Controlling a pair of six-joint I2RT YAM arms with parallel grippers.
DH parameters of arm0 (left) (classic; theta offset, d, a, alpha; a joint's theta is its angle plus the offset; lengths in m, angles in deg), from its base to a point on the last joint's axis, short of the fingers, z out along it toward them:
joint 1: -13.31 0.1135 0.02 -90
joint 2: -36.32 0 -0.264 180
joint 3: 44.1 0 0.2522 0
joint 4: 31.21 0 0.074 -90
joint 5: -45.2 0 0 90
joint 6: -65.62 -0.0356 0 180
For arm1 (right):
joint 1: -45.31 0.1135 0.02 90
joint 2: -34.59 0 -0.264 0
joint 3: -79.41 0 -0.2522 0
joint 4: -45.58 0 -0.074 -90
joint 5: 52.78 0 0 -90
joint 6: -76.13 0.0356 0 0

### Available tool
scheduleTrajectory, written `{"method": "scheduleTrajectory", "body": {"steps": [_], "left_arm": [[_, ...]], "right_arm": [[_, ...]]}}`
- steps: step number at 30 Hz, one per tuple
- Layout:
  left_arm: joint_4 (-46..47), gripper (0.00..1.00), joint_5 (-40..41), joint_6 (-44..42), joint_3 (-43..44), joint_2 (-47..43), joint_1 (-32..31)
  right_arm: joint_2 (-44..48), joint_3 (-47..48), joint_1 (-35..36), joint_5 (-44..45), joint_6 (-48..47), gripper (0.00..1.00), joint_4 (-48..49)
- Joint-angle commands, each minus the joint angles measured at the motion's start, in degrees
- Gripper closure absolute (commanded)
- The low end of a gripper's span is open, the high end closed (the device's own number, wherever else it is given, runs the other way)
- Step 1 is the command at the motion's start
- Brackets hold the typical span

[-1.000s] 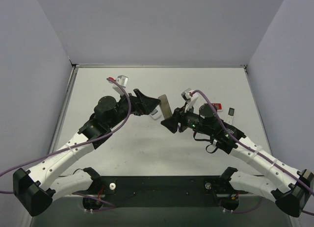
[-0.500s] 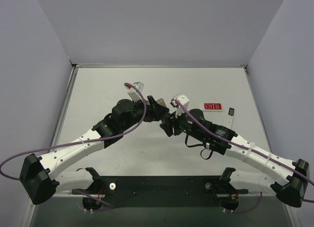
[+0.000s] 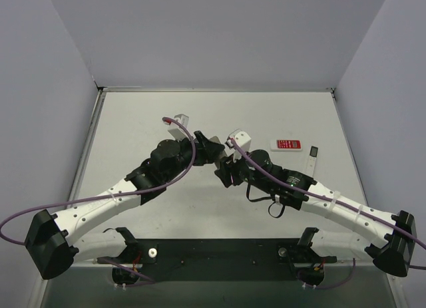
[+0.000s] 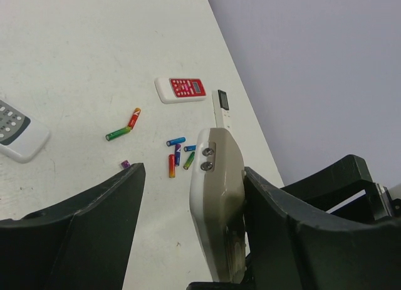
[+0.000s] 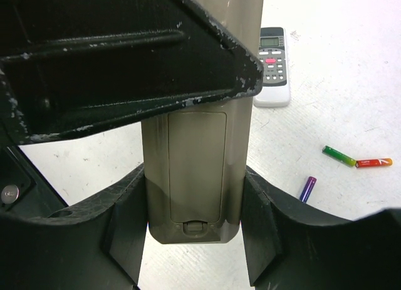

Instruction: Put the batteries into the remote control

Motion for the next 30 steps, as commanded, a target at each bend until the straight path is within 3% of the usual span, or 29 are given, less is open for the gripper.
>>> {"method": "scheduleTrajectory", "body": {"steps": [1,8,9,10,11,12,13,14,17,23,30], "left_arm": [[3.5,0.29,1.4,0.9,-1.1,-1.6,0.0],[3.3,0.54,-0.1,1.4,-1.6,-0.9,0.1],[3.3,0.68,0.0,1.5,-1.7,-0.9,0.0],[3.2,0.75,-0.1,1.5,-1.8,-1.0,0.1],[2.9,0.83,0.0,1.5,-1.9,-1.1,0.2],[2.6,0.88,0.0,1.4,-1.8,-1.2,0.2],[1.6,0.99,-0.2,1.1,-1.8,-1.2,0.7],[1.1,1.00,-0.6,0.9,-1.8,-1.4,1.0],[-0.3,1.00,-4.5,1.5,-2.6,-1.6,4.2],[-1.1,1.00,-20.5,1.3,-5.4,-2.1,14.0],[-8.0,1.00,-31.8,-5.8,-3.4,-2.2,16.6]], "right_arm": [[0.0,2.6,0.5,1.3,-0.4,1.00,2.5],[-0.6,2.9,0.5,1.6,0.2,1.00,2.9],[-0.6,2.9,0.6,1.6,0.4,0.97,3.0],[-0.6,2.9,0.6,1.5,0.4,0.91,3.1],[-0.5,2.6,0.6,1.4,0.6,0.76,3.2],[-0.4,2.5,0.5,0.8,0.4,0.67,3.7],[-0.2,2.3,0.6,0.5,0.4,0.58,4.1],[0.2,1.8,0.6,0.2,0.0,0.35,4.6],[1.2,1.3,0.6,-2.4,-2.2,0.23,5.9],[4.4,-1.9,0.6,-11.9,-12.7,0.14,8.0],[4.8,-6.6,0.7,-23.2,-31.1,0.14,10.7]]}}
